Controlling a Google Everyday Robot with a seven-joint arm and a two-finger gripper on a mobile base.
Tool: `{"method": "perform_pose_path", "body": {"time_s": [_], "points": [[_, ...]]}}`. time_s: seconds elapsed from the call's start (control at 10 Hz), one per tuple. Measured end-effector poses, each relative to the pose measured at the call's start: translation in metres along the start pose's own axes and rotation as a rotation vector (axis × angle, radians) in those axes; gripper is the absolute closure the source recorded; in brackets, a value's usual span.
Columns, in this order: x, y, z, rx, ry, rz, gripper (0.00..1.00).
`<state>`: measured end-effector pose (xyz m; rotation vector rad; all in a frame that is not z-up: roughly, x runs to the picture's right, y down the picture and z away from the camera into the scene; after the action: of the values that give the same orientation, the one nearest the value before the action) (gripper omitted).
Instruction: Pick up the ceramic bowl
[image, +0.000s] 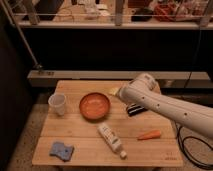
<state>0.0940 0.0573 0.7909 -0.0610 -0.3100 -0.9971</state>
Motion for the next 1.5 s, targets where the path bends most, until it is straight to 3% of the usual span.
{"method": "perform_pose_path", "body": {"time_s": [1.5], "points": [[-0.031,-0.015,0.061,0.054,-0.087,-0.199,0.20]]}}
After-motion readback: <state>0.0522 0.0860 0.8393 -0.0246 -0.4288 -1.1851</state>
